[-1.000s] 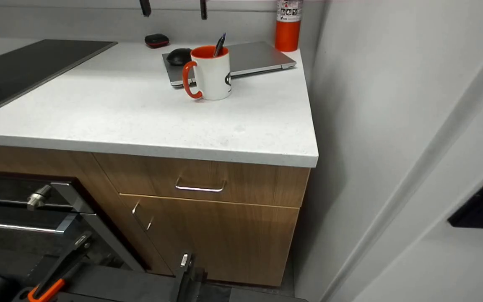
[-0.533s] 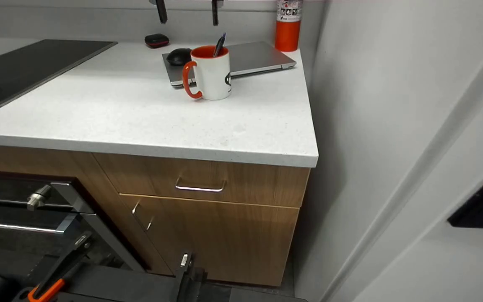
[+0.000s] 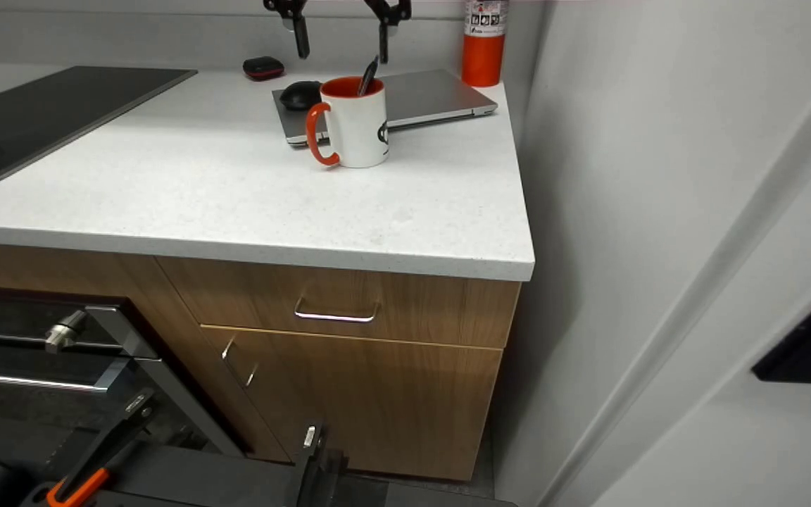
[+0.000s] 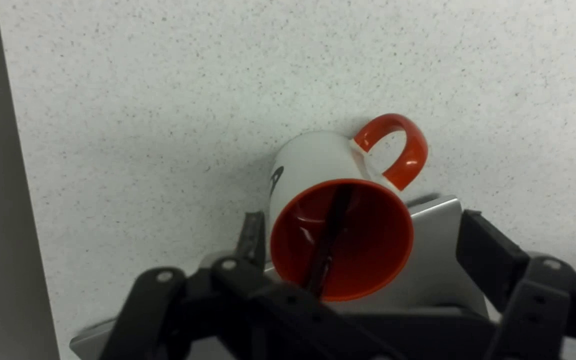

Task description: Remove the pen from the mug then put it on the table

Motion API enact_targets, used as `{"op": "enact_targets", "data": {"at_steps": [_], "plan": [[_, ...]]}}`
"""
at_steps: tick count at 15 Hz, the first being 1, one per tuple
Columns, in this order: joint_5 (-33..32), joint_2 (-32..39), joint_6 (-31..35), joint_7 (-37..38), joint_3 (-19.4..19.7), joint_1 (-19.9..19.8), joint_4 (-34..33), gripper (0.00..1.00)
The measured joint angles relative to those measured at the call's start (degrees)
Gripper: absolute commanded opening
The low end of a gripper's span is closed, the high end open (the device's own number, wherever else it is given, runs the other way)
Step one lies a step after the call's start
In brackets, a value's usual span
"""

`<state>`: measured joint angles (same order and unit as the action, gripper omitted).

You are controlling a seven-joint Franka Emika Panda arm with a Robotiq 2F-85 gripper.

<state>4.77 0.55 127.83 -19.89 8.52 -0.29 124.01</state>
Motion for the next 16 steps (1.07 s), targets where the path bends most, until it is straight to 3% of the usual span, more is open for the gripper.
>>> {"op": "enact_targets", "data": {"at_steps": [13, 14, 16], "plan": [[10.6, 10.9, -0.1, 0.0, -2.0, -5.0, -10.3, 1.0], [10.8, 11.4, -0.1, 0.0, -2.2, -5.3, -10.7, 0.82], [11.5, 12.3, -0.1, 0.0, -2.5, -5.7, -11.5, 0.66]]}}
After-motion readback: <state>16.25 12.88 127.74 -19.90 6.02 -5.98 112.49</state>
